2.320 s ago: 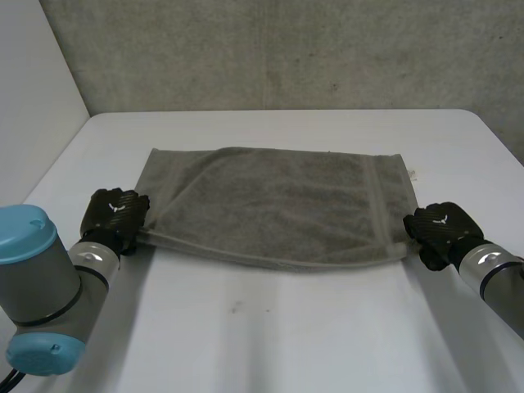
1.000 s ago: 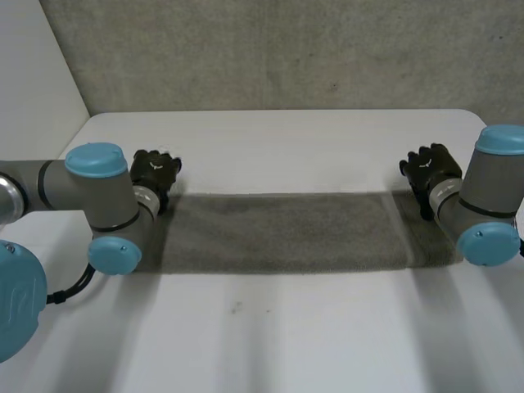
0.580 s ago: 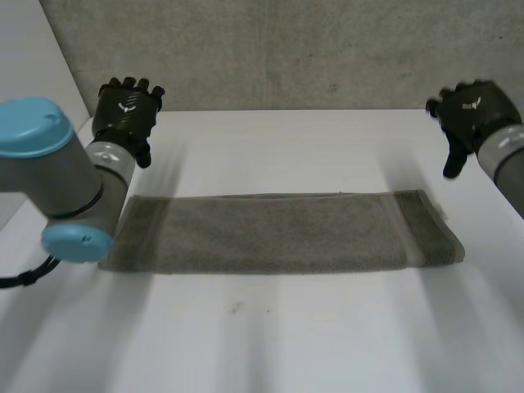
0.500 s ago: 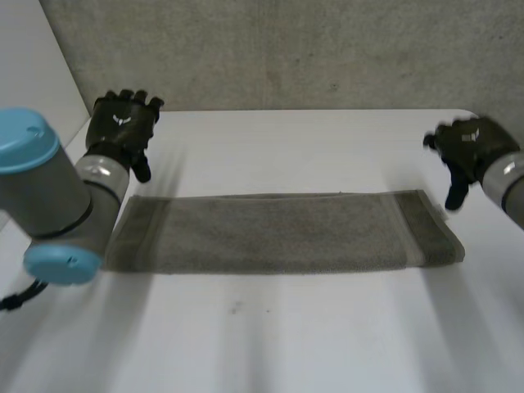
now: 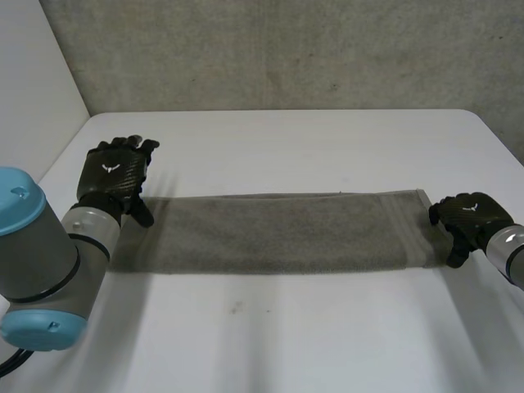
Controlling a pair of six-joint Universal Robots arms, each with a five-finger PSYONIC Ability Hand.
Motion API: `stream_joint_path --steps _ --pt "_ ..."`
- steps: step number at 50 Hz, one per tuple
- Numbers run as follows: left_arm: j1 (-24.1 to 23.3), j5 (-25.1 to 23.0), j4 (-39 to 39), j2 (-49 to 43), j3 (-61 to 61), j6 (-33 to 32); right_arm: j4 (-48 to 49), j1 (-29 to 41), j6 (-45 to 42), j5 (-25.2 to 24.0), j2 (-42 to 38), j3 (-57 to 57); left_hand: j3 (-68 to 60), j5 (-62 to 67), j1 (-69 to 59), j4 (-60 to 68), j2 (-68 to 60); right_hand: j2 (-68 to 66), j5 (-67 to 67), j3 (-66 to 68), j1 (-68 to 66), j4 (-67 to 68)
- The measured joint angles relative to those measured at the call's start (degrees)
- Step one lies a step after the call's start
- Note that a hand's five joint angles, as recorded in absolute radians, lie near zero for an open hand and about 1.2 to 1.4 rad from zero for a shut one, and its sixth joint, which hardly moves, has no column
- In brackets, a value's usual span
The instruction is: Fold the laundry
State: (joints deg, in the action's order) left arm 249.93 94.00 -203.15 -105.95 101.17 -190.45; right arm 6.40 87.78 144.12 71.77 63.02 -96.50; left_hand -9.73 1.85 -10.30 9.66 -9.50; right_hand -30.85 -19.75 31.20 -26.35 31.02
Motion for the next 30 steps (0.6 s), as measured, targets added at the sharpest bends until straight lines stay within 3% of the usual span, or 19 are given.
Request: stream_joint_path --steps 6,8,10,17,24,30 --pt "0.06 -0.03 -0.01 -0.05 0.39 -0.09 0.02 -0.06 -0.06 0.13 -1.47 0.29 0.00 0.00 0.00 0.00 0.00 -10.46 -9.35 9.73 -8.74 9.81" --pt "0.10 -0.08 -0.18 -0.05 0.76 -0.10 0.37 -0.04 -0.08 0.24 -2.46 0.70 0.00 0.00 0.00 0.00 0.01 -32.41 -30.36 31.10 -25.92 31.44" --pt "0.10 -0.10 -0.31 -0.06 0.98 -0.11 0.79 -0.06 -0.12 0.44 -2.90 0.96 0.00 0.00 0.00 0.00 0.01 -36.19 -34.75 35.53 -27.71 36.03" --pt "0.22 -0.13 -0.57 -0.04 1.44 -0.10 2.03 -0.65 -0.74 2.12 -3.47 1.95 0.00 0.00 0.00 0.00 0.01 -36.56 -35.40 36.32 -27.71 36.92" --pt "0.29 -0.14 -0.59 0.03 1.59 -0.10 2.95 -5.91 -9.62 13.34 -3.39 5.74 -0.03 0.00 0.00 0.00 0.01 -36.56 -35.90 36.42 -27.71 37.11" --pt "0.30 -0.13 -0.58 0.05 1.60 -0.10 4.65 -8.47 -13.33 16.25 -1.66 6.87 -0.03 0.00 0.00 0.00 0.01 -36.56 -36.15 36.63 -27.71 37.11"
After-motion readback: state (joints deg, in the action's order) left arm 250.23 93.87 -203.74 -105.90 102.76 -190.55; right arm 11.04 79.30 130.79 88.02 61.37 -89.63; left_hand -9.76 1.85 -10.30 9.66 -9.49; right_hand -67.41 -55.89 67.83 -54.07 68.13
